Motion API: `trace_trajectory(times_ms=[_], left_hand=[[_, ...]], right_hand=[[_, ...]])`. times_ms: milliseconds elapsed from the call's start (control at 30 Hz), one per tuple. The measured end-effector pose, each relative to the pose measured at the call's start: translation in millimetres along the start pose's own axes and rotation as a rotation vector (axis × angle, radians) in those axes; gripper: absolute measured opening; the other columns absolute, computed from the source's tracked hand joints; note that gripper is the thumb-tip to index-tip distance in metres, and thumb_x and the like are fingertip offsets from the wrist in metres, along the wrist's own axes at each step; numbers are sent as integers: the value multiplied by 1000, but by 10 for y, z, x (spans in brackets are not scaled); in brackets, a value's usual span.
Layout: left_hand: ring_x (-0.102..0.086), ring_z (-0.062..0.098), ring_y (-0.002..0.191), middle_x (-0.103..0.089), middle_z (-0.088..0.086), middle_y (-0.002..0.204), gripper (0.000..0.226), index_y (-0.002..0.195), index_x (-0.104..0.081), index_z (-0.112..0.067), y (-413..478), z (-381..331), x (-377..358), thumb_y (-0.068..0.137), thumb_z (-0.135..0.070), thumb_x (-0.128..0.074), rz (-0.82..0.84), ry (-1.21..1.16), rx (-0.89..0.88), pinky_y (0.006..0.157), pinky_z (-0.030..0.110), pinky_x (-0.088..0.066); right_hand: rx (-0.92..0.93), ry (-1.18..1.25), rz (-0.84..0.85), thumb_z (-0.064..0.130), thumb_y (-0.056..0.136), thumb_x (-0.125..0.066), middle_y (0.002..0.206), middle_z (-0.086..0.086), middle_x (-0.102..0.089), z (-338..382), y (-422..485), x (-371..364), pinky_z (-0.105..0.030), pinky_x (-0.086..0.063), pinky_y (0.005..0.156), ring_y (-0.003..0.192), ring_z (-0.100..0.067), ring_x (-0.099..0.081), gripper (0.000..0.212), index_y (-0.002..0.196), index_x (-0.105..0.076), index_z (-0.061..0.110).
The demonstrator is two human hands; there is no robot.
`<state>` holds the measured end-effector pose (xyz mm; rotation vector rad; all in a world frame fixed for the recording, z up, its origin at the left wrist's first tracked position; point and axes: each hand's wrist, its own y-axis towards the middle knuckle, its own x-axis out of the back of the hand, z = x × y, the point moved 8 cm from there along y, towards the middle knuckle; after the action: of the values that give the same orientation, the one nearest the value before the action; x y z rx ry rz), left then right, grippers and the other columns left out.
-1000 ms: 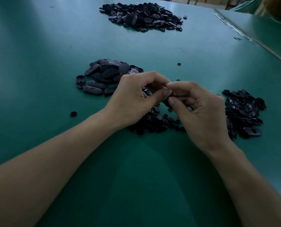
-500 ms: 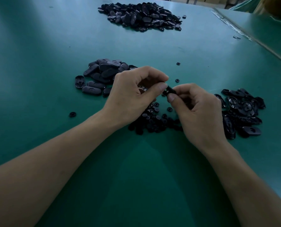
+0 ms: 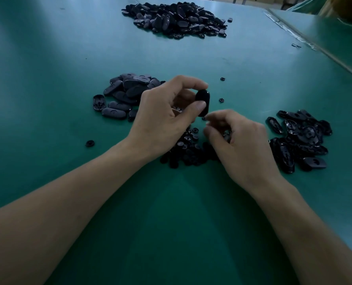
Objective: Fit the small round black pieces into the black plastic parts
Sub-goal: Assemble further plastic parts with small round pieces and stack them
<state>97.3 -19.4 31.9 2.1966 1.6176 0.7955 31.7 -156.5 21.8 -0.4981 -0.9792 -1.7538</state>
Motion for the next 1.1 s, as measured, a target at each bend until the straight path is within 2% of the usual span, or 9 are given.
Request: trace_trajectory(times_ms=[100, 233, 300, 433, 500, 600, 767, 967, 1100], left_hand=[[-73, 15, 79, -62, -7, 94, 24, 116, -63, -24, 5, 30, 17, 97, -9, -60, -21, -57, 16, 71, 34, -63], [-75, 16, 80, -56, 5, 103, 26, 122, -61, -24, 13, 35, 6, 102, -8, -54, -8, -86, 26, 68, 32, -62], [-73, 17, 81, -56, 10, 103, 30, 124, -60, -26, 23, 31, 13, 101, -7, -55, -10, -92, 20, 69, 32, -62], [-73, 16, 80, -63, -10, 89, 37, 124, -58, -25, 27, 77, 23, 95, -3, -62, -18, -134, 62, 71, 29, -61], [-74, 17, 78, -69, -15, 83, 37, 119, -58, -27, 27, 102, 23, 92, -6, -68, -17, -138, 85, 72, 31, -61], [-75, 16, 75, -74, -9, 82, 31, 107, -60, -29, 24, 117, 29, 88, -9, -74, -25, -123, 108, 73, 33, -62], [-75, 14, 75, -75, -4, 82, 22, 94, -65, -22, 13, 107, 32, 86, -4, -76, -37, -131, 115, 69, 25, -60], [-75, 10, 78, -75, -1, 88, 18, 104, -72, -14, 12, 103, 21, 90, -3, -71, -26, -114, 112, 71, 22, -60], [-76, 10, 79, -74, 1, 90, 20, 110, -72, -8, 13, 138, 17, 93, 0, -67, -26, -100, 127, 72, 23, -60]], right_hand=[[1, -239, 34, 38, 91, -67, 104, 2, -63, -41, -5, 5, -21, -30, 86, 107, -18, -50, 25, 111, -73, 23], [-47, -321, 38, 44, 91, -64, 100, 1, -57, -80, 7, 38, -31, -35, 89, 107, -22, -46, 26, 107, -73, 27], [-66, -315, 51, 42, 92, -64, 95, 4, -54, -108, 13, 19, -30, -35, 87, 105, -22, -48, 22, 104, -73, 26], [-51, -250, 23, 29, 92, -69, 91, 2, -62, -88, 24, 12, -32, -44, 85, 94, -22, -56, 11, 97, -76, 23], [-54, -235, 12, 26, 91, -70, 90, 2, -65, -85, 23, 16, -32, -45, 84, 90, -21, -58, 10, 96, -76, 22], [-71, -223, -11, 29, 90, -71, 89, 2, -65, -104, 20, 41, -32, -48, 84, 88, -19, -59, 14, 100, -75, 21], [-122, -226, -29, 34, 89, -72, 89, 0, -60, -171, 28, 72, -23, -36, 78, 84, -16, -55, 15, 87, -73, 19], [-112, -255, -20, 28, 97, -61, 91, -2, -59, -185, 58, 37, -22, -33, 79, 90, -19, -53, 19, 90, -71, 13], [-74, -184, -164, 24, 101, -55, 83, -2, -60, -115, 72, 170, -20, -26, 67, 75, -17, -50, 21, 90, -66, 10]])
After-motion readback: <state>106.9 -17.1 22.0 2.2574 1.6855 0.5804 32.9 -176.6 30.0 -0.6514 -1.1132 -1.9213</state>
